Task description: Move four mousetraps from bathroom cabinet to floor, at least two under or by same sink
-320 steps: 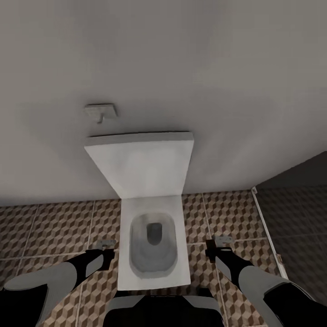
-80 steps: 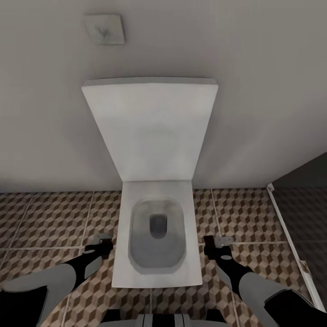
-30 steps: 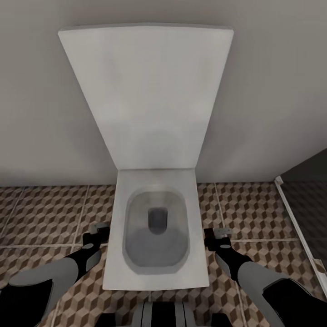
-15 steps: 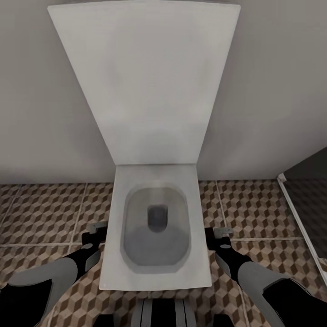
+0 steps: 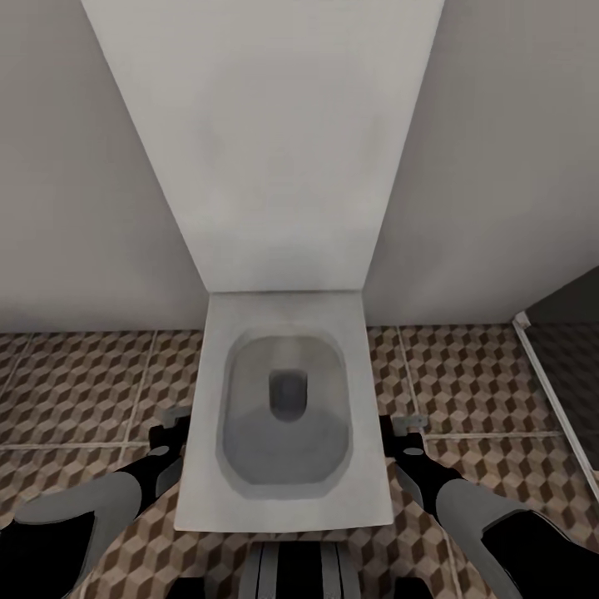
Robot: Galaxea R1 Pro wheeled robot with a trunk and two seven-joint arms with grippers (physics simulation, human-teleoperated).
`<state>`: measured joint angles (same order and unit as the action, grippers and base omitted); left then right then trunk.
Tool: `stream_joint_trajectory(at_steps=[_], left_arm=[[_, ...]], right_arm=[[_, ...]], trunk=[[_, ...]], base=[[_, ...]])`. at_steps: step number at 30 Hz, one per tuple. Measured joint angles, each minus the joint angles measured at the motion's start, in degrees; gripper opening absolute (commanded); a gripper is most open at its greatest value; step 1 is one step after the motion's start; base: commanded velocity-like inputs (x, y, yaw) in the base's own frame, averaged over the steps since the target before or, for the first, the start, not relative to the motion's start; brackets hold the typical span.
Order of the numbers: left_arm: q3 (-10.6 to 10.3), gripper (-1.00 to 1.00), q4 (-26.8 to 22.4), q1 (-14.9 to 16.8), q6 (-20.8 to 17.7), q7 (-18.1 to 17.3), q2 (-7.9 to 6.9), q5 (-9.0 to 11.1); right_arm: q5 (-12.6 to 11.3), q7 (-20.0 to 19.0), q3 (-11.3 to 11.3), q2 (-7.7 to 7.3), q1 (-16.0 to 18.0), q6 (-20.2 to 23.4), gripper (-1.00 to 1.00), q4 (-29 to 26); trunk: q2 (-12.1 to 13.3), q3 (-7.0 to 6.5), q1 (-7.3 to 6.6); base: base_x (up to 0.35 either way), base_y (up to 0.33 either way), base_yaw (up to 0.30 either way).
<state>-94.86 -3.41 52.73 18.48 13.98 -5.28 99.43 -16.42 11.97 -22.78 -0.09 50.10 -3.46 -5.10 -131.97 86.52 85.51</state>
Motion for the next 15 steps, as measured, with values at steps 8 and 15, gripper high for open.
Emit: stream_joint_trajectory(at_steps=[8, 15], left_arm=[[0.1, -1.00, 0.1, 0.0, 0.0, 0.0, -0.08, 0.0], [0.0, -1.00, 0.0, 0.0, 0.0, 0.0, -0.05, 0.0]], right_arm=[[-0.3, 4.3, 0.2, 0.06, 0.0, 0.1, -1.00, 0.2], [-0.2, 9.8, 0.2, 0.35, 0.0, 0.1, -1.00, 0.1]], trunk=[[-3.2, 1.44, 1.76], [-6.0, 2.69, 3.29]], base=[[0.000, 0.000, 0.000], [0.000, 0.000, 0.000]])
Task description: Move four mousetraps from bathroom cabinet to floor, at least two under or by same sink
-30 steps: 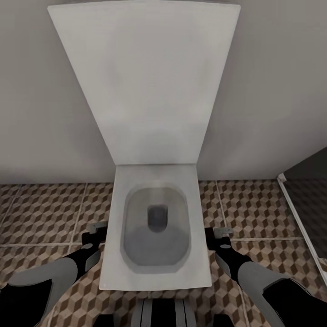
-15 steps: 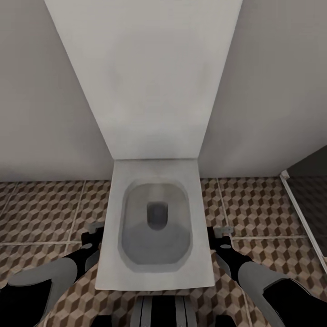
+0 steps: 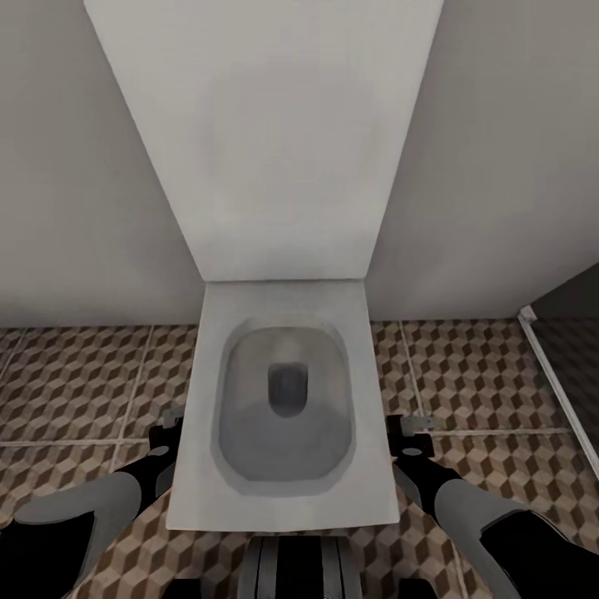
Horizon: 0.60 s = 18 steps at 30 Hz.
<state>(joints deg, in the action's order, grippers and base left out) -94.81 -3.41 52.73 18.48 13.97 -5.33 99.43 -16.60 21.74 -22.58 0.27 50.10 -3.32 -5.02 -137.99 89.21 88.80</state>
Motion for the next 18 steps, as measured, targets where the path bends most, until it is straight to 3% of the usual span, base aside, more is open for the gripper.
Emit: stream_joint_trajectory(at_steps=[13, 18], left_arm=[[0.2, -1.00, 0.1, 0.0, 0.0, 0.0, -0.09, 0.0], [0.1, -1.00, 0.1, 0.0, 0.0, 0.0, -0.10, 0.0]], right_arm=[[0.1, 0.3, 0.0, -0.19, 0.0, -2.4, -1.00, -0.3], [0.1, 0.3, -0.1, -0.24, 0.0, -2.4, -1.00, -0.3]], trunk=[[-5.2, 2.33, 2.86], [-5.3, 3.44, 3.00]], base=[[0.000, 0.000, 0.000], [0.000, 0.000, 0.000]])
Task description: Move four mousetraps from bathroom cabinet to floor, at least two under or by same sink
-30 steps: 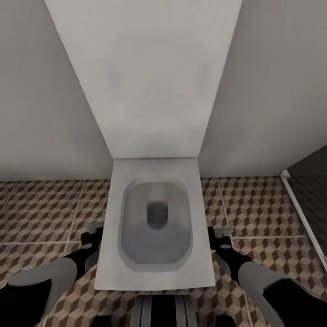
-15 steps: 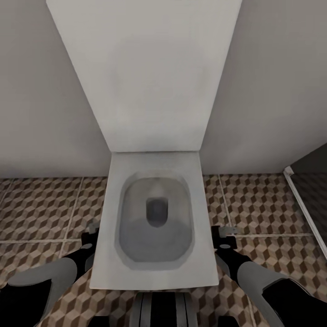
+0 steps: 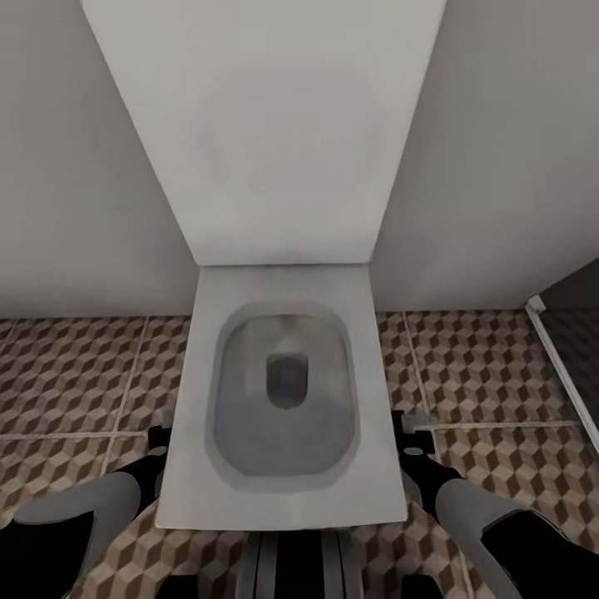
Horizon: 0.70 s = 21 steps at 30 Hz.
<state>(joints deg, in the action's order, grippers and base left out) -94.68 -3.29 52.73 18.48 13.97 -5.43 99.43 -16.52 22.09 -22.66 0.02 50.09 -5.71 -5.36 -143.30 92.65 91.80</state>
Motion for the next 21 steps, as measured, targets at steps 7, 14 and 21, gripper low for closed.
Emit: stream_joint_trajectory(at_steps=[7, 14, 21], left_arm=[[-0.1, -1.00, 0.0, 0.0, 0.0, 0.0, 0.02, 0.0], [-0.1, -1.00, 0.0, 0.0, 0.0, 0.0, 0.02, 0.0], [-0.1, -1.00, 0.0, 0.0, 0.0, 0.0, -0.02, 0.0]], right_arm=[[0.0, 0.1, 0.0, -0.02, 0.0, 0.0, -1.00, 0.0], [0.0, 0.5, 0.1, -0.11, 0.0, -0.1, -1.00, 0.0], [1.2, 3.1, -0.1, -0.19, 0.0, -0.2, -1.00, -0.3]], trunk=[[-0.1, 1.55, 0.18], [-0.2, 3.10, 0.36], [-0.3, 4.64, 0.53]], base=[[0.000, 0.000, 0.000], [0.000, 0.000, 0.000], [0.000, 0.000, 0.000]])
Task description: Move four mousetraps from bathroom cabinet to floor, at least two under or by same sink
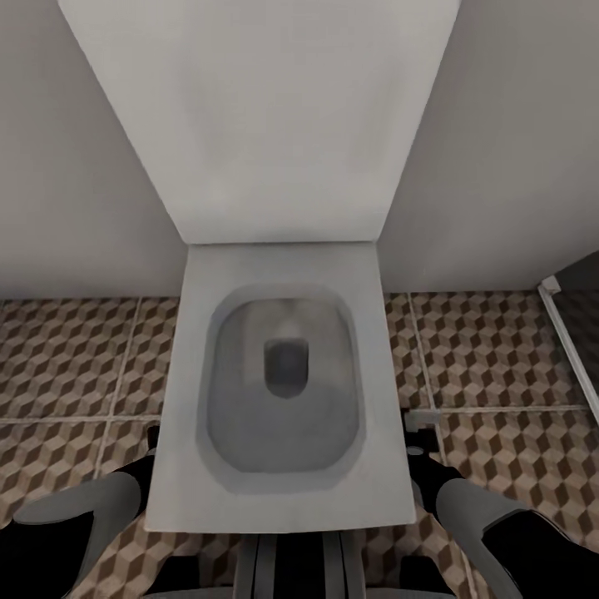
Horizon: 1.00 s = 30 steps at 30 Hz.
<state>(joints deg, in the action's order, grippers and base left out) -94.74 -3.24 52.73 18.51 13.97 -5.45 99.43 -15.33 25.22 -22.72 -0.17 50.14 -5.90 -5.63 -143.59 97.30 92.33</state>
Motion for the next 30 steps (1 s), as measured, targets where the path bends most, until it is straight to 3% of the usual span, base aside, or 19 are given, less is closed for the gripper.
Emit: stream_joint_trajectory(at_steps=[3, 19, 20, 21, 22, 30], left_arm=[[0.2, -1.00, 0.0, 0.0, 0.0, 0.1, -0.01, -0.6], [-0.1, -1.00, 0.0, 0.0, 0.3, 0.4, 0.00, -0.3], [-0.2, 1.00, 0.1, 0.0, 0.3, 0.4, 0.00, -0.3], [0.0, 1.00, 0.1, 0.0, 0.3, 0.6, 0.00, -0.1], [0.0, 1.00, 0.1, 0.0, 0.2, 0.6, 0.00, -0.1], [0.1, 1.00, 0.1, 0.0, 0.2, 0.7, -0.14, -0.1]], right_arm=[[0.0, 0.1, 0.5, -0.01, 0.0, -2.0, -1.00, 0.0], [0.0, 0.2, 0.5, -0.01, 0.0, -1.9, -1.00, -0.1], [0.0, 0.2, 0.5, -0.01, 0.0, -1.9, -1.00, -0.1], [0.0, 0.2, 0.5, -0.01, 0.0, -1.9, 1.00, -0.1], [-0.8, 0.1, -0.5, 0.02, 0.0, -0.7, 1.00, -0.1], [-0.9, 0.1, -0.5, 0.02, 0.0, -0.5, 1.00, 0.0]], trunk=[[0.0, 0.66, 0.06], [0.0, 0.67, 0.06], [0.0, 0.67, 0.06], [0.0, 0.67, 0.07], [0.0, 0.67, 0.08], [0.0, 0.67, 0.08]], base=[[0.000, 0.000, 0.000], [0.000, 0.000, 0.000], [0.000, 0.000, 0.000], [0.000, 0.000, 0.000], [0.000, 0.000, 0.000], [0.000, 0.000, 0.000]])
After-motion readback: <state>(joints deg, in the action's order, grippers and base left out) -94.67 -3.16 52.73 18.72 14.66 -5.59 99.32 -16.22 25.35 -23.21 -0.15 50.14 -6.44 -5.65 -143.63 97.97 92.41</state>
